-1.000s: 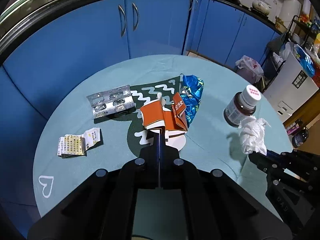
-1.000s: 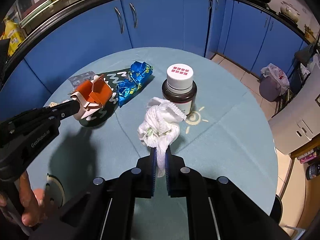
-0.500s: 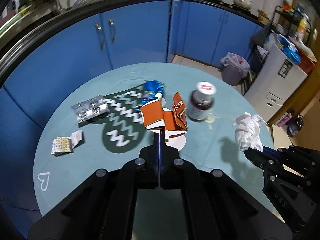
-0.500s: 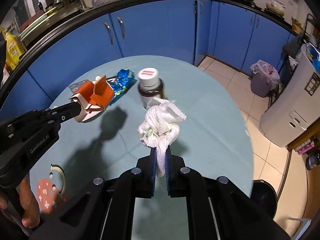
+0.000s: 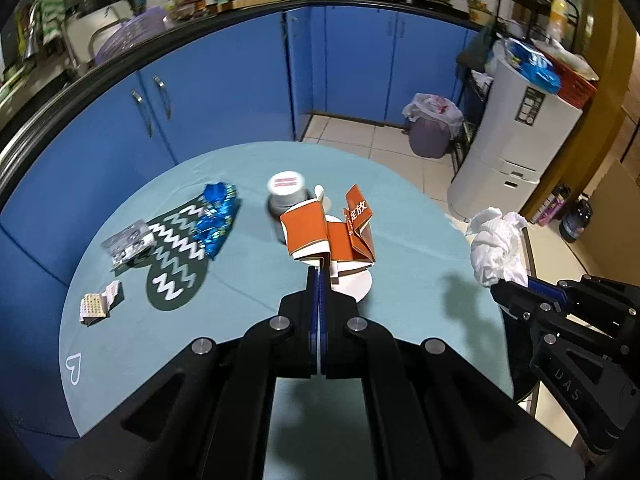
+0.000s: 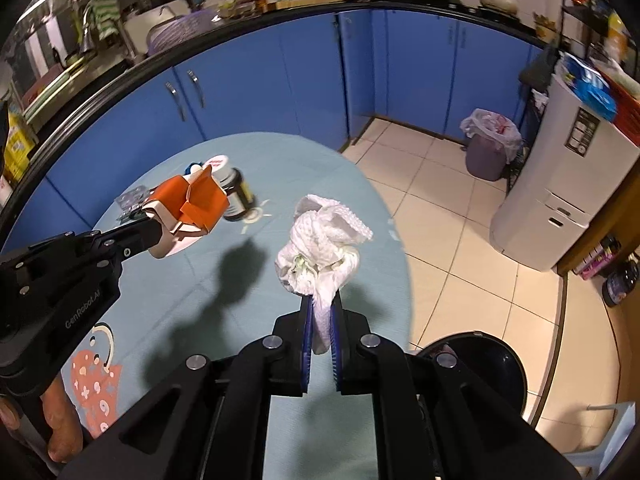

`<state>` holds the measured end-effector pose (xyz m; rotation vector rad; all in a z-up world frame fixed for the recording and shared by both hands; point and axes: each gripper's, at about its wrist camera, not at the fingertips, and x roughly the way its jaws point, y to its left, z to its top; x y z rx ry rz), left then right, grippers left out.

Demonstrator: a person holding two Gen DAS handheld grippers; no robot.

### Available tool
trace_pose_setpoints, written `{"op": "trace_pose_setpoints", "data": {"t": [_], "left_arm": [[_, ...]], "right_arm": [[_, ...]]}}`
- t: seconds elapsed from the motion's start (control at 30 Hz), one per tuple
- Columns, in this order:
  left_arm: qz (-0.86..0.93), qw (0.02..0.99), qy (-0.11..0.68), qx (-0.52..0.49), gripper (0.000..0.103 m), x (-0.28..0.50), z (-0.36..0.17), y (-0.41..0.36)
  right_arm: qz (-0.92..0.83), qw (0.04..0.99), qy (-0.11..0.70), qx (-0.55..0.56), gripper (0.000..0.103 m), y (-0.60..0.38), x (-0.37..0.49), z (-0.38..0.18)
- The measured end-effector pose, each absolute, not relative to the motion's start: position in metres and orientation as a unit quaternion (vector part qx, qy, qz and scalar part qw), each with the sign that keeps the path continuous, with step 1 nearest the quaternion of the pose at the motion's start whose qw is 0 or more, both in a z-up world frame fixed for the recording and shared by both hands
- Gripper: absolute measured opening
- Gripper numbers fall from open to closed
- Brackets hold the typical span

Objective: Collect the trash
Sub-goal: 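Carry the paper box and tissue in both tools over the black bin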

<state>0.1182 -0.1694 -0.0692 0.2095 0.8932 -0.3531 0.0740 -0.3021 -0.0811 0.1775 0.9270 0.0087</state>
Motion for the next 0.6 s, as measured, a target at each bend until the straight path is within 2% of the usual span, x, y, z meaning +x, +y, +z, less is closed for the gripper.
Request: {"op": "trace_pose_setpoints", "data": {"t": [0.6], "left_arm": [[-0.223,0.863,0.422,0.162,0.0,0.08,-0.071,-0.267]], "right_arm": [[-0.054,0.89,0.432,0.137,0.008,-0.393,0.023,-0.087]]}}
